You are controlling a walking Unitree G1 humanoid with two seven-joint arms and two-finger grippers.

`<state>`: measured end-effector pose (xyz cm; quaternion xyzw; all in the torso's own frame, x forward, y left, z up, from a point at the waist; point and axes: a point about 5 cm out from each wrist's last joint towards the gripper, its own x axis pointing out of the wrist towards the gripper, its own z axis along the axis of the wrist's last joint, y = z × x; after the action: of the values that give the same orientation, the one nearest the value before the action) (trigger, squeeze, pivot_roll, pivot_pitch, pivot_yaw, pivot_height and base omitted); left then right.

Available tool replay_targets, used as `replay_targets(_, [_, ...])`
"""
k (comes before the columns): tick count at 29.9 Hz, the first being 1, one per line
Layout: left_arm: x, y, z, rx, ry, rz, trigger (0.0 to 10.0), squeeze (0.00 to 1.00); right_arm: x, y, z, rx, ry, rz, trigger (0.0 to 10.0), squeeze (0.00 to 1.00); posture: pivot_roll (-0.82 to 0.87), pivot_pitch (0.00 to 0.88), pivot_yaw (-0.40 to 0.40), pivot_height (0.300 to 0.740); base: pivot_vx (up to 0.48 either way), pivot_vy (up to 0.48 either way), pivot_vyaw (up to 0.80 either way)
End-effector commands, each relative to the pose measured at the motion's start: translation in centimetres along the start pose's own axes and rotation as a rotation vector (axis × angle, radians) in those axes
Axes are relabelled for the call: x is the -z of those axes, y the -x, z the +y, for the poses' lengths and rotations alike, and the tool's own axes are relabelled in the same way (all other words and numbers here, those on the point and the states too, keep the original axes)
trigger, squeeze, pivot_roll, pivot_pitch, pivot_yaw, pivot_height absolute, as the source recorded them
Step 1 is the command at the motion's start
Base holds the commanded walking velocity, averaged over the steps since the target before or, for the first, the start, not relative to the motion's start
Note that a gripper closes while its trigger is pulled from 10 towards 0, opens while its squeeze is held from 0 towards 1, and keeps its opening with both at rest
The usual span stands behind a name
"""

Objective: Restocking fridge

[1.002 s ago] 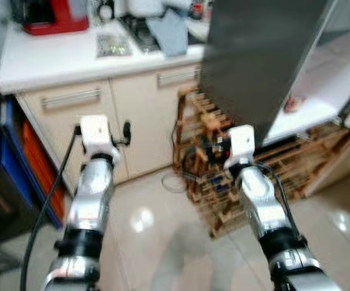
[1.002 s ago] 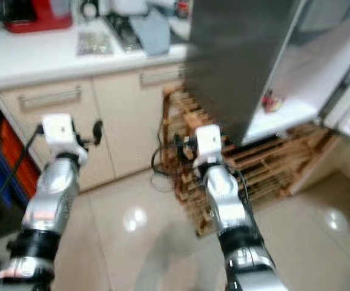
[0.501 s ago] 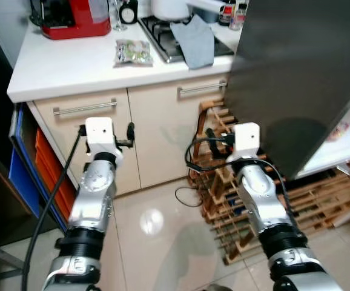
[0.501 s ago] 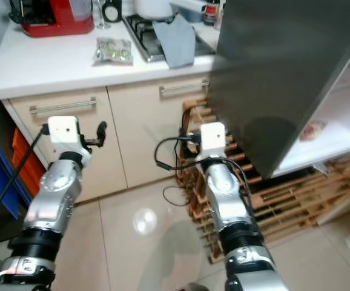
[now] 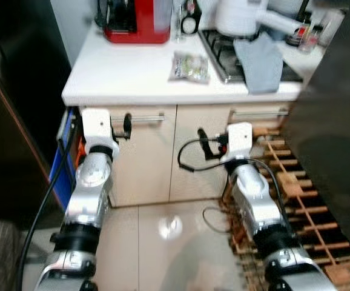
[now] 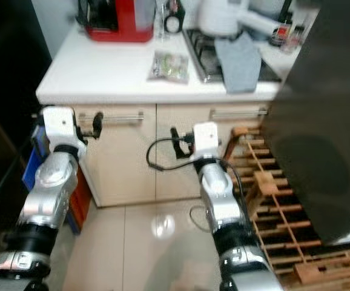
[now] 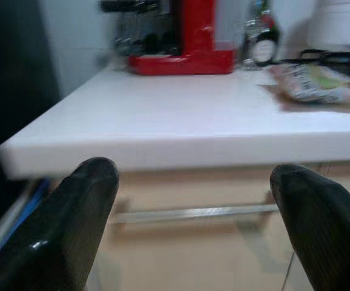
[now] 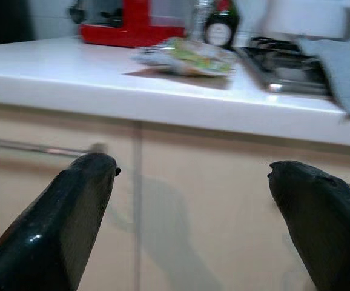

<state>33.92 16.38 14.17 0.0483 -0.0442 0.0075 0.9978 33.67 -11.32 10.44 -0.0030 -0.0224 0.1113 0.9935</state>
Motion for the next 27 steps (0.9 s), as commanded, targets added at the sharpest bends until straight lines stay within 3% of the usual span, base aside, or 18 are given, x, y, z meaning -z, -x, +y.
replay_targets(1, [-1.5,-0.6,-1.4,0.068,-0.022,-0.068,10.0,0.0,-0.4,0.1,-1.2,0.04,0.007,-0.019,10.0,0.07,-0.02,0.0,-0.01,0.74,0.48,0.0,0.0])
replay_targets(5, [-3.0,-0.8,-1.8,0.107,-0.06,-0.145,10.0,0.0,-1.3,0.1,-1.7,0.084,0.033,-0.072,10.0,0.09,-0.02,0.0,-0.006,0.74,0.48,0.0,-0.6])
replay_targets(7, [-3.9,-0.9,-2.1,0.123,-0.08,-0.192,10.0,0.0,-3.3,0.0,-1.8,0.104,0.085,-0.172,10.0,0.09,-0.02,0.0,-0.003,0.74,0.48,0.0,-0.4])
replay_targets(8, [-3.9,-0.9,-2.1,0.123,-0.08,-0.192,10.0,0.0,-3.3,0.0,-1.8,0.104,0.085,-0.172,10.0,0.09,-0.02,0.0,-0.003,0.74,0.48,0.0,0.0])
replay_targets(9, [-5.2,-0.9,-2.3,0.131,-0.083,-0.248,10.0,0.0,-6.2,-0.1,-1.4,0.102,0.115,-0.296,10.0,0.08,-0.03,0.0,-0.002,0.74,0.48,0.0,0.0])
replay_targets(12, [-6.9,-1.0,-2.7,0.154,-0.053,-0.307,10.0,0.0,-8.5,-0.2,-1.7,0.131,0.091,-0.379,10.0,0.08,-0.03,0.0,-0.001,0.74,0.48,0.0,0.0])
replay_targets(16, [-8.1,-1.6,-3.5,0.188,-0.027,-0.337,10.0,0.0,-9.2,-0.4,-2.7,0.187,0.005,-0.382,10.0,0.08,-0.02,0.0,-0.003,0.74,0.48,0.0,0.0])
replay_targets(18, [-8.4,-2.1,-3.8,0.206,0.011,-0.321,10.0,0.0,-9.0,-0.8,-3.4,0.241,-0.114,-0.338,10.0,0.08,-0.02,0.0,-0.004,0.74,0.48,0.0,0.0])
replay_targets(19, [-8.4,-2.3,-3.8,0.205,0.023,-0.313,10.0,0.0,-9.0,-0.8,-3.6,0.252,-0.119,-0.335,10.0,0.08,-0.02,0.0,-0.004,0.74,0.48,0.0,0.0])
replay_targets(21, [-7.9,-3.4,-3.2,0.157,0.089,-0.221,10.0,0.0,-9.3,-0.5,-3.5,0.237,-0.061,-0.346,10.0,0.09,-0.03,0.0,0.001,0.74,0.48,0.0,0.0])
replay_targets(26, [-6.6,-4.4,-2.5,0.088,0.094,-0.083,10.0,0.0,-9.1,-0.2,-3.4,0.233,-0.044,-0.338,10.0,0.09,-0.03,0.0,0.003,0.74,0.274,0.0,0.0])
replay_targets(27, [-6.1,-4.5,-2.5,0.105,0.148,-0.037,10.0,0.0,-8.9,0.0,-3.4,0.23,-0.041,-0.334,10.0,0.09,-0.04,0.0,0.002,0.74,0.0,0.0,0.0])
